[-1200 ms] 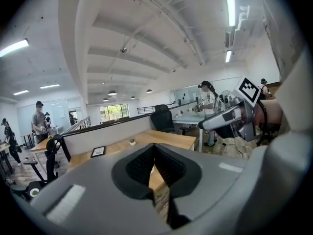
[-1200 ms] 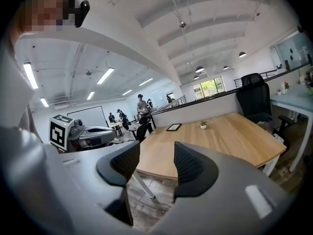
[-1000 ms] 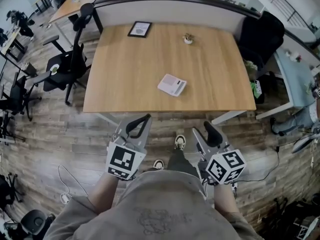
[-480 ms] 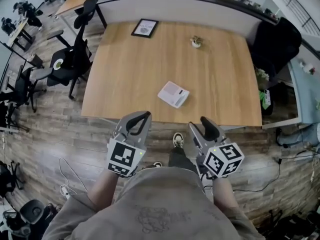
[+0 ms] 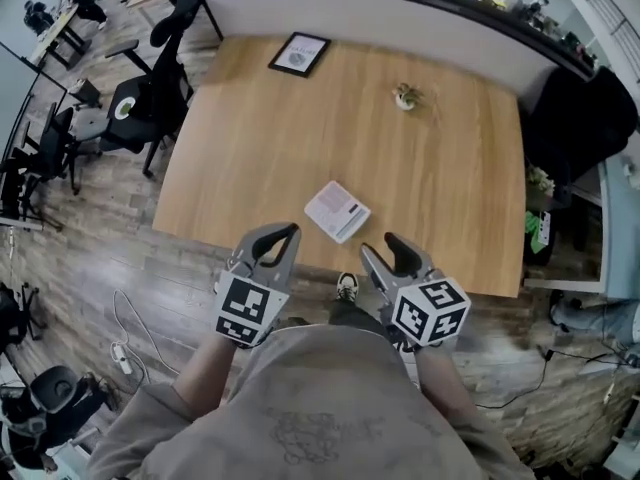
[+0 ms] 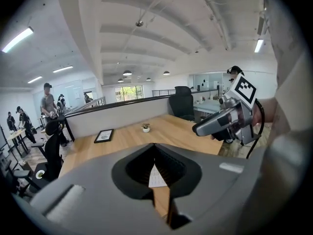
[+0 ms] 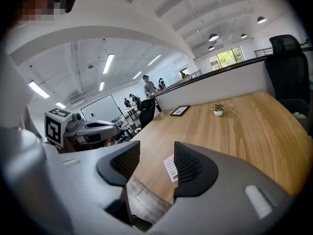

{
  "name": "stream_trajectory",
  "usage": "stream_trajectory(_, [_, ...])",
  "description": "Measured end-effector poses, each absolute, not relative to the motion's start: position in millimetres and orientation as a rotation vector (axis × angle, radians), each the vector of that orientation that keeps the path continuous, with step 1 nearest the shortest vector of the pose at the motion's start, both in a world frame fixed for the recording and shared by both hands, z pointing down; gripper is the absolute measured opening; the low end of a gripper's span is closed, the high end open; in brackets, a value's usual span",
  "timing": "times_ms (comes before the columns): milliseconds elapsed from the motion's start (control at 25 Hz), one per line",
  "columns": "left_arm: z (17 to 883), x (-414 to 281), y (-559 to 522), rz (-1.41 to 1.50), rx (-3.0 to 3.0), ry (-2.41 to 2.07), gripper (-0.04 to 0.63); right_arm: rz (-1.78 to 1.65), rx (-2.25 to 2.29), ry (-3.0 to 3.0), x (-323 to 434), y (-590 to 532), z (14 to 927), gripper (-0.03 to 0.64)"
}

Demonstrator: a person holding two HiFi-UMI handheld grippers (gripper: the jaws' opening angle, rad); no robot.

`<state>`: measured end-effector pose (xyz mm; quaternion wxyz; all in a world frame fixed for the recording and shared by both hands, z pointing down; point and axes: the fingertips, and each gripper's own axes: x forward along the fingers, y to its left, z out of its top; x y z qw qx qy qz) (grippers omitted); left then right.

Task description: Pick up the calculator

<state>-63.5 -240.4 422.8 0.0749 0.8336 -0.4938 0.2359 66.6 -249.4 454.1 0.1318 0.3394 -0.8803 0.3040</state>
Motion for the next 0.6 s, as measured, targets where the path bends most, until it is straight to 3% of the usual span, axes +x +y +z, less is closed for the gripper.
stream_trajectory(600, [438.4, -76.6, -277.2, 0.703, 2.384, -1.594, 0.002, 0.863, 0.855, -2.534, 60.2, -298.0, 476.1, 0.202])
